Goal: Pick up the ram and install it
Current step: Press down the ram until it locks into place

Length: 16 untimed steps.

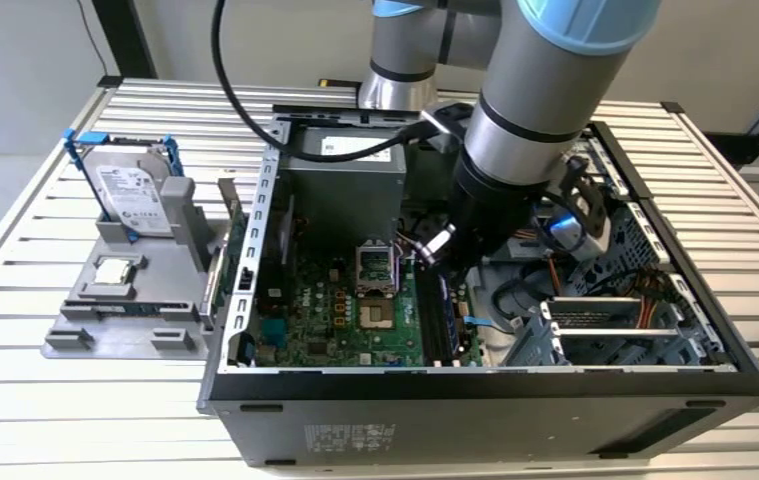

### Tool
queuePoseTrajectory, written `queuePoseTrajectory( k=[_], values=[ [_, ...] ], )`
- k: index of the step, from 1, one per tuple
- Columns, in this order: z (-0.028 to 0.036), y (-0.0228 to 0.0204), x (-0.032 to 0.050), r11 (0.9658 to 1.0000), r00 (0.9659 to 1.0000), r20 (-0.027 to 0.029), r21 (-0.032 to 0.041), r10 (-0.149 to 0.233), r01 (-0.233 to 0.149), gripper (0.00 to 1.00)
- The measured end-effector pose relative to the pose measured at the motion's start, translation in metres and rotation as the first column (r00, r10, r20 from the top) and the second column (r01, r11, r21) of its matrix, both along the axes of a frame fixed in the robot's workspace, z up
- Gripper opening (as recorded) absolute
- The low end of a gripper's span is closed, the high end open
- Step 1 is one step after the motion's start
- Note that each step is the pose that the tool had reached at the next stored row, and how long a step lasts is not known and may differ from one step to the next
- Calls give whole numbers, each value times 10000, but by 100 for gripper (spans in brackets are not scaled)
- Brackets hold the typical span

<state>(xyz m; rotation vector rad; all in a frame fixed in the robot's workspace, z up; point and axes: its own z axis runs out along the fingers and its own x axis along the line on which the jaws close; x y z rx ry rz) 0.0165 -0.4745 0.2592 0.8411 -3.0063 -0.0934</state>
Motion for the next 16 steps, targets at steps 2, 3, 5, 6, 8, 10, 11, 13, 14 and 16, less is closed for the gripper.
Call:
queuePoseTrajectory(
  k=[2,3,5,6,8,10,11,13,14,16],
  values=[
    [-9,1,0,9995,9995,2,94,310,-310,0],
    [-13,1,0,9989,9990,3,135,458,-458,0],
    [-24,1,0,9970,9972,7,204,747,-747,0],
    [-33,2,0,9957,9960,10,224,895,-895,0],
    [-58,1,0,9928,9931,11,238,1172,-1172,0],
    [-79,1,0,9886,9889,20,267,1485,-1485,0],
    [-82,0,0,9863,9867,32,305,1623,-1624,0],
    [-90,1,0,9812,9820,77,390,1889,-1890,0],
    [-92,1,0,9785,9794,102,432,2015,-2018,0],
    [-99,1,0,9720,9734,156,523,2286,-2291,0]
  ],
)
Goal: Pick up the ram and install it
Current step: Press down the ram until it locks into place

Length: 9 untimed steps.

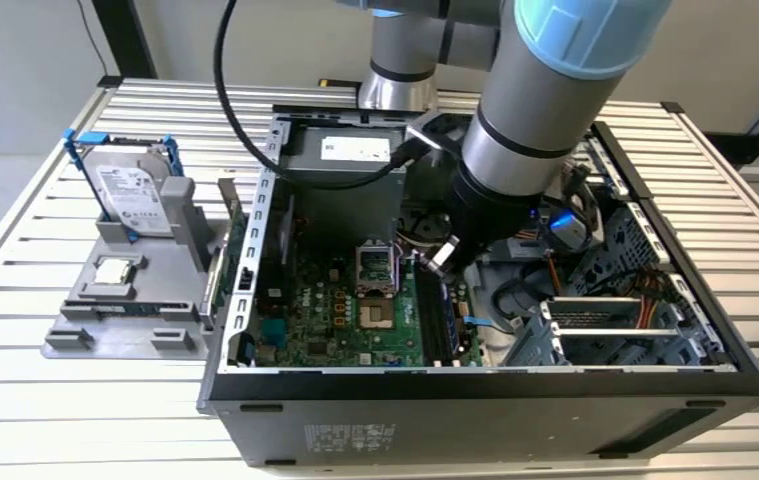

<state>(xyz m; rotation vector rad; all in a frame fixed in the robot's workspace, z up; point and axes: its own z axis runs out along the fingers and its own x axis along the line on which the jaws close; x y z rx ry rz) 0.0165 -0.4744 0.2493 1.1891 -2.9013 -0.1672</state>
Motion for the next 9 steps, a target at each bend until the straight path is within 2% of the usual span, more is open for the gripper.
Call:
queuePoseTrajectory(
  k=[4,6,9],
  values=[
    [-14,0,0,9986,9987,75,151,496,-497,0],
    [-16,0,0,9972,9973,173,210,718,-722,0],
    [-20,0,0,9940,9939,361,289,1041,-1052,0]
  ],
)
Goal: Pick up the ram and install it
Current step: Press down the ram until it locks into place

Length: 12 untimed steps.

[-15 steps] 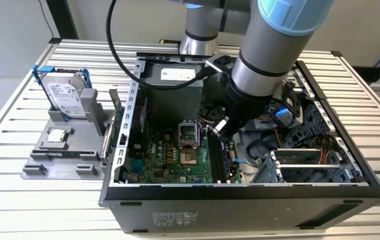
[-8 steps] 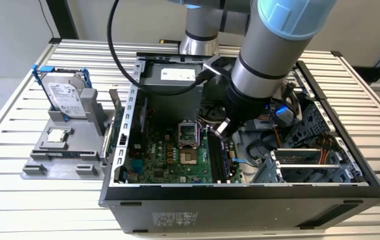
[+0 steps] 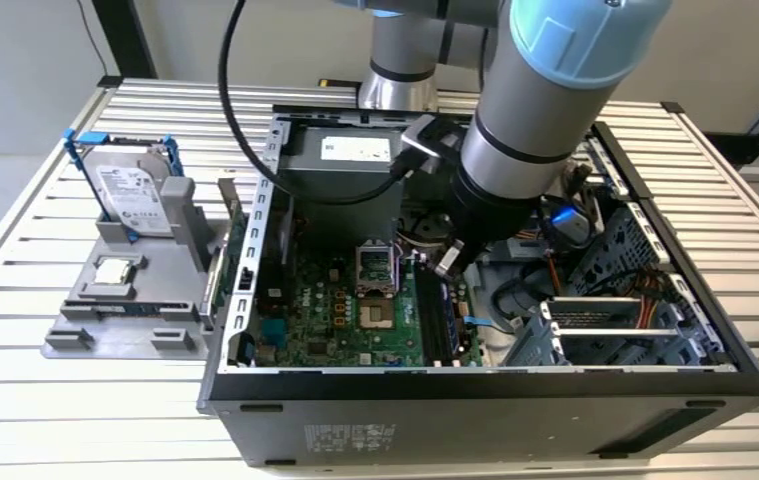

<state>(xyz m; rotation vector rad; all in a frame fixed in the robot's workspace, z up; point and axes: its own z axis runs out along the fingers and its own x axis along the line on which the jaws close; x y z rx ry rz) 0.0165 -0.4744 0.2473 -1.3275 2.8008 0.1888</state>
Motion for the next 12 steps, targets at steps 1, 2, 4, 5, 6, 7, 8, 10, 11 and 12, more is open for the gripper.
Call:
queuePoseTrajectory(
  k=[1,2,4,5,6,7,8,10,11,12],
  values=[
    [-2,0,0,9999,9999,69,14,112,-112,0],
    [-5,0,0,9997,9996,138,12,236,-236,0],
    [-6,0,1,9983,9980,223,8,583,-583,0],
    [-7,0,0,9972,9968,265,6,754,-754,0],
    [-8,0,-1,9958,9952,331,0,920,-920,0],
    [-12,0,0,9942,9934,395,-6,1079,-1080,0],
    [-15,0,0,9923,9912,467,-16,1237,-1237,0],
    [-22,0,0,9879,9861,600,-40,1551,-1551,0],
    [-27,0,1,9850,9829,643,-45,1724,-1725,0],
    [-33,1,1,9815,9794,653,-45,1912,-1913,0]
  ],
)
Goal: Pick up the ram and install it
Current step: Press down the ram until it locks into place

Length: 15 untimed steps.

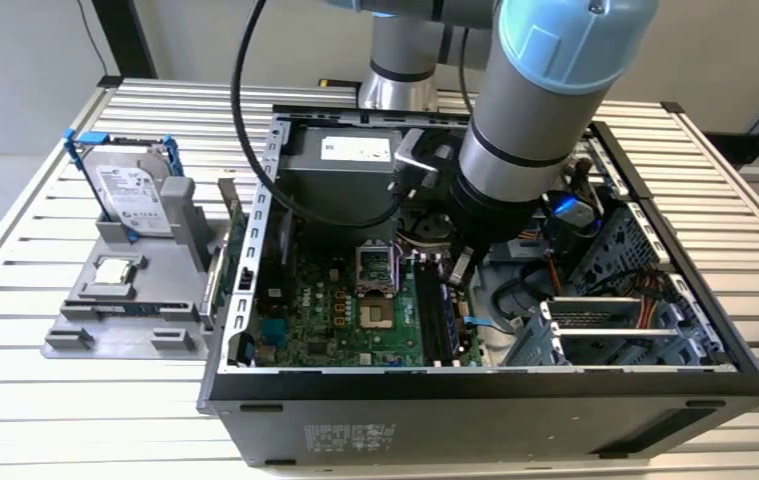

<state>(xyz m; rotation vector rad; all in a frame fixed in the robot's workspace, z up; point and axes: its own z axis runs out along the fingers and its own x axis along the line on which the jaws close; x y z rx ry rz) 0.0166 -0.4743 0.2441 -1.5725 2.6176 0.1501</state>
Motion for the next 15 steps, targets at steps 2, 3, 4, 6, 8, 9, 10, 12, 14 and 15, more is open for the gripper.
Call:
queuePoseTrajectory(
  k=[2,3,4,6,8,9,10,12,14,15],
  values=[
    [-17,0,-1,9993,9993,-1,-2,363,-363,0],
    [-25,-1,-1,9986,9986,0,-3,532,-532,0],
    [-32,-1,-1,9974,9974,-1,-3,721,-721,0],
    [-43,-1,-1,9941,9941,-1,-3,1081,-1081,0],
    [-53,-1,-1,9895,9895,-1,-3,1449,-1449,0],
    [-57,0,-1,9869,9869,-1,-2,1616,-1616,0],
    [-62,0,-1,9837,9837,-1,-3,1798,-1798,0],
    [-72,-1,-1,9764,9764,-1,-3,2162,-2162,0],
    [-80,-1,-1,9680,9680,-1,-3,2511,-2511,0],
    [-84,0,-1,9634,9634,-1,-2,2679,-2679,0]
  ],
)
